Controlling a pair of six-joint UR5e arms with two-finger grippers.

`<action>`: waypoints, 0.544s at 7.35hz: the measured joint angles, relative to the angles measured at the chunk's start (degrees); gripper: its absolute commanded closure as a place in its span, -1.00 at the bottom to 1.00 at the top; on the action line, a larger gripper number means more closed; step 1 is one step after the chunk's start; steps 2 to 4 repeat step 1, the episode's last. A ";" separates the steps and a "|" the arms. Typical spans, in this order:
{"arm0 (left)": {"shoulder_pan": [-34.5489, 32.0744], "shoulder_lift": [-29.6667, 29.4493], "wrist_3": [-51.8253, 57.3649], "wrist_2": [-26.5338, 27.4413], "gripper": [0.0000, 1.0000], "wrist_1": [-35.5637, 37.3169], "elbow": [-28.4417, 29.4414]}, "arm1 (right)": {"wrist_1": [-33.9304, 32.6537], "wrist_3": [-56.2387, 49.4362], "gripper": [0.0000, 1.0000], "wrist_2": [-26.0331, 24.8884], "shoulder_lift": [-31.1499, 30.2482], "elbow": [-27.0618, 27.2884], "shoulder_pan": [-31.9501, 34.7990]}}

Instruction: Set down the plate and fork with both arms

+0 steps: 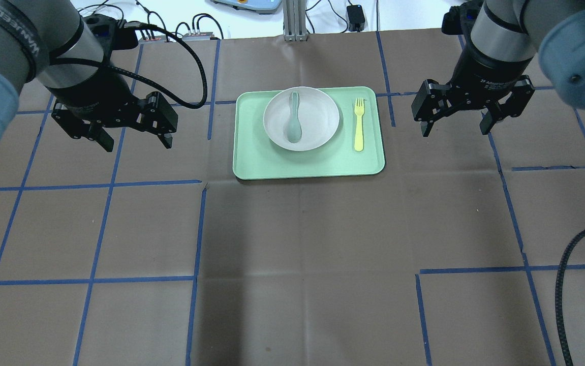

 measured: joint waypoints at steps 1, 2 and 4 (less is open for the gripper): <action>0.00 0.01 -0.02 0.00 -1.00 0.00 -0.01 | 0.00 0.01 -1.00 0.00 -0.01 0.03 0.00; 0.00 0.01 -0.02 0.00 -1.00 0.00 -0.01 | 0.00 0.01 -1.00 0.00 -0.01 0.03 0.00; 0.00 0.01 -0.02 0.00 -1.00 0.00 -0.01 | 0.00 0.01 -1.00 0.00 -0.01 0.03 0.00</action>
